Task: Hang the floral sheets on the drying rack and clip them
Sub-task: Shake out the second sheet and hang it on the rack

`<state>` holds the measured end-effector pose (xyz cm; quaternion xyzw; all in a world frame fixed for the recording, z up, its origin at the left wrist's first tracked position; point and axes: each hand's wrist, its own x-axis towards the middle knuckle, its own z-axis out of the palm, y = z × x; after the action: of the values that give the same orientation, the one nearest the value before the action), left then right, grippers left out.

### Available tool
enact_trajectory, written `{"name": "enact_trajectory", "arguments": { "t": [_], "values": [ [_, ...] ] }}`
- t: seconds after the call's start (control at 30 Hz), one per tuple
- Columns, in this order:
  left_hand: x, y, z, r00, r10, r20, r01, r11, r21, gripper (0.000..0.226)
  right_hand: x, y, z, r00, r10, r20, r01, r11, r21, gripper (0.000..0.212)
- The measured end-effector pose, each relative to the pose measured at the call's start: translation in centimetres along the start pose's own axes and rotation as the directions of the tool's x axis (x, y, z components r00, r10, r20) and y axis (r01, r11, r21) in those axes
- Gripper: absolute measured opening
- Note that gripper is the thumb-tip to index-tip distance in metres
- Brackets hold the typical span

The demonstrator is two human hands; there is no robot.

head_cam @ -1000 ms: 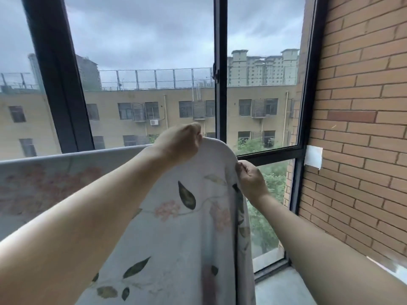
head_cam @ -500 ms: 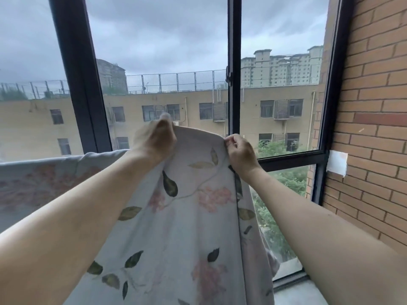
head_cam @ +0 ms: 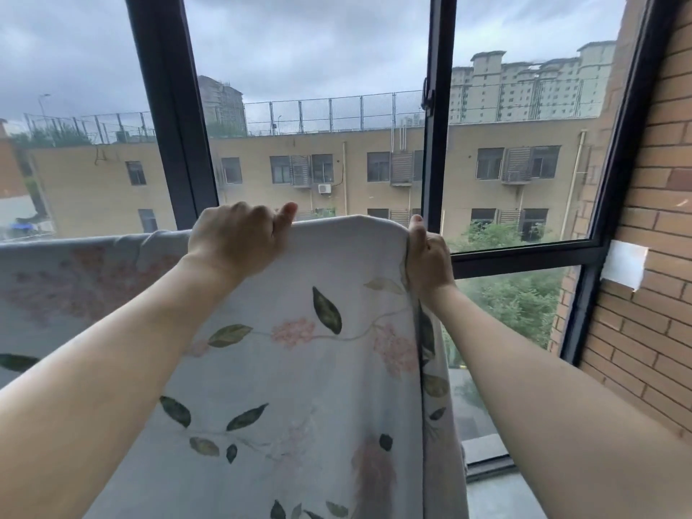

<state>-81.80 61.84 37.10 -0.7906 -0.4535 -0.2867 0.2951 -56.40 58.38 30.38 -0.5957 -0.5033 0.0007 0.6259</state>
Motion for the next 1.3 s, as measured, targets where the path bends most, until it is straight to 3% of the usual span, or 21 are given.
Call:
{"name": "enact_trajectory", "arguments": {
  "t": [0.13,0.33,0.6,0.83,0.97,1.1,1.3],
  "values": [
    [-0.3,-2.0,-0.3,0.98,-0.182,0.087,0.178,0.983,0.045,0.072,-0.5,-0.7,1.9,0.999,-0.031,0.029,0.03,1.0,0.007,0.064],
    [-0.5,2.0,0.0,0.999,-0.047,-0.003,0.047,0.999,0.015,0.07,-0.7,0.1,-0.6,0.998,0.054,-0.039,-0.055,0.998,-0.037,0.058],
    [0.6,5.7,0.6,0.998,-0.057,-0.016,0.056,0.996,-0.066,0.062,-3.0,0.6,-6.8,0.974,0.22,0.048,-0.214,0.971,-0.108,0.045],
    [0.5,9.4,0.4,1.0,-0.013,-0.01,0.012,0.99,-0.14,0.051,-6.1,-0.1,-11.3,0.978,0.208,-0.019,-0.202,0.921,-0.332,0.039],
    [-0.1,13.3,0.0,0.997,0.077,-0.03,-0.082,0.972,-0.22,0.05,-8.3,-0.3,-13.1,0.981,0.196,0.003,-0.167,0.843,-0.511,0.044],
    [-1.5,19.0,-1.1,0.963,0.249,-0.102,-0.269,0.906,-0.326,0.054,-11.1,0.2,-17.2,0.983,0.182,-0.01,-0.147,0.756,-0.638,0.048],
    [-5.0,30.8,-3.9,0.886,0.441,-0.146,-0.457,0.77,-0.445,0.056,-16.3,3.0,-29.1,0.966,0.225,-0.124,-0.244,0.647,-0.722,0.047]
  ]
}}
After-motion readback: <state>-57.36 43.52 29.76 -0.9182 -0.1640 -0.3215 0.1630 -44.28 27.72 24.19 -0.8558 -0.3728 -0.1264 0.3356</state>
